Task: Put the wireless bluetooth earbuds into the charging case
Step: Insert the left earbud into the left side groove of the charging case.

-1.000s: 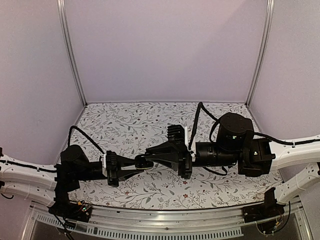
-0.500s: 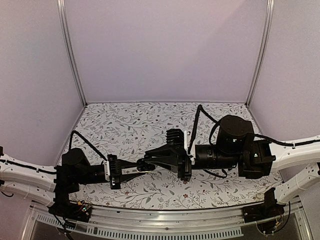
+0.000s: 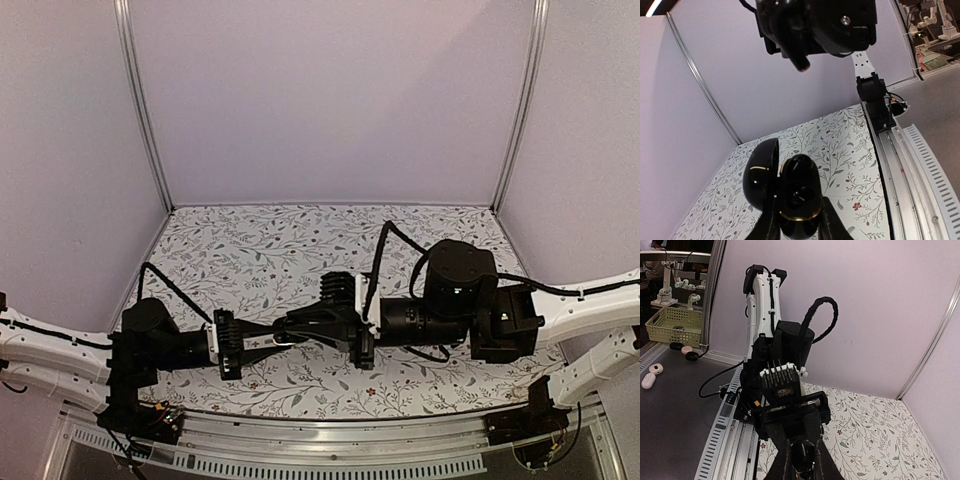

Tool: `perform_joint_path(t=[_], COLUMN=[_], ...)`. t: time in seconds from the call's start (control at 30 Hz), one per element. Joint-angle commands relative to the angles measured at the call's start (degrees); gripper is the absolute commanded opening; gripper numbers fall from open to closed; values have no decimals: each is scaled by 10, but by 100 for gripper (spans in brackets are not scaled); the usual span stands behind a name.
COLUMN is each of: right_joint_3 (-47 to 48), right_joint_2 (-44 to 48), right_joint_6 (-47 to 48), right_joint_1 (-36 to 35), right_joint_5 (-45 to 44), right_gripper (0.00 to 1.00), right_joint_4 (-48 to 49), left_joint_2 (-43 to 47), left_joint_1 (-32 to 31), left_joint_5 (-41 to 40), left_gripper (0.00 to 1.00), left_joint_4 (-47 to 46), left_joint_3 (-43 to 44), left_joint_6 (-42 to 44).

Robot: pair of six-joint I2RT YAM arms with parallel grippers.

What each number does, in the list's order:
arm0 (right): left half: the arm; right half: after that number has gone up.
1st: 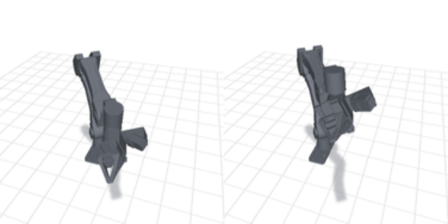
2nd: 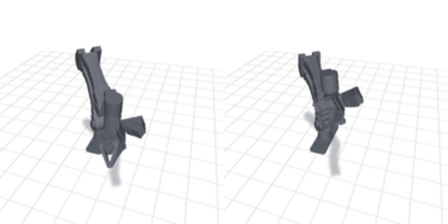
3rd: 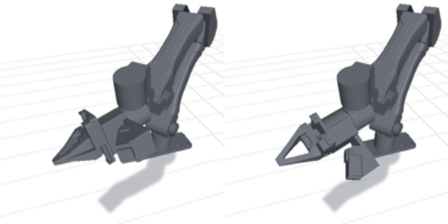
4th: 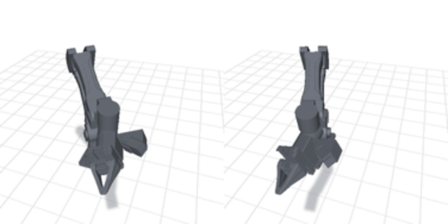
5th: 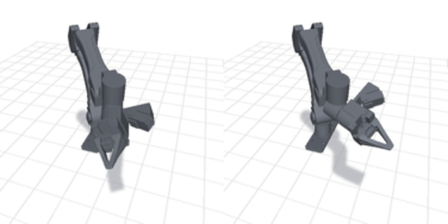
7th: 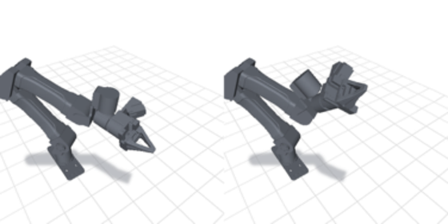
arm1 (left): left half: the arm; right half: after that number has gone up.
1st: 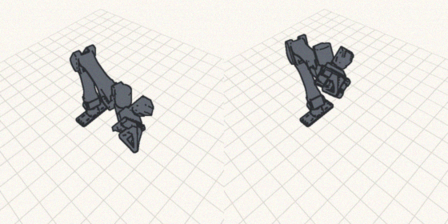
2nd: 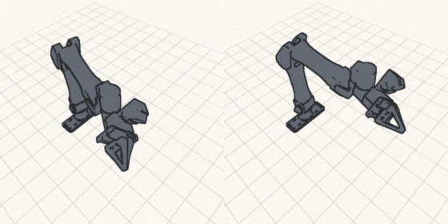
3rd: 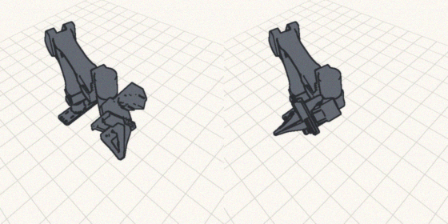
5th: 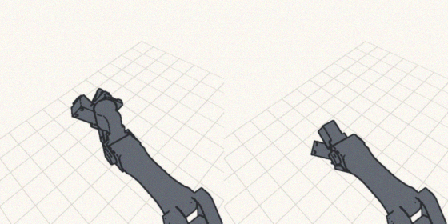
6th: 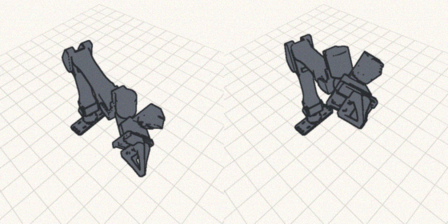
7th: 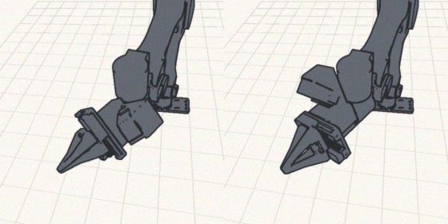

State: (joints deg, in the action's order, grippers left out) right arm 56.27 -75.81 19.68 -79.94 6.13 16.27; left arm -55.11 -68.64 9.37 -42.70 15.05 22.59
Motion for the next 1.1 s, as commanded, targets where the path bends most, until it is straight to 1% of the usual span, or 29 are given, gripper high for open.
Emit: perform_joint_path(t=[0.0,0.2,0.47,0.73,1.07], right_joint_3=[5,9,-1,-3,-1], right_joint_2=[-17,-42,-53,-64,-78], right_joint_6=[10,3,-8,-25,-41], right_joint_1=[-13,-21,-23,-23,-22], right_joint_5=[-39,-95,-148,-156,-167], right_gripper=[12,11,11,11,12], right_joint_4=[0,29,72,89,93], left_joint_2=[-7,-30,-35,-41,-39], left_joint_1=[-7,-7,-6,-4,8], left_joint_5=[0,-4,-15,-35,-26], left_gripper=[0,0,0,0,0], left_joint_4=[-50,-85,-110,-110,-103], left_joint_3=[5,11,11,17,24], left_joint_6=[-54,-107,-136,-152,-179])
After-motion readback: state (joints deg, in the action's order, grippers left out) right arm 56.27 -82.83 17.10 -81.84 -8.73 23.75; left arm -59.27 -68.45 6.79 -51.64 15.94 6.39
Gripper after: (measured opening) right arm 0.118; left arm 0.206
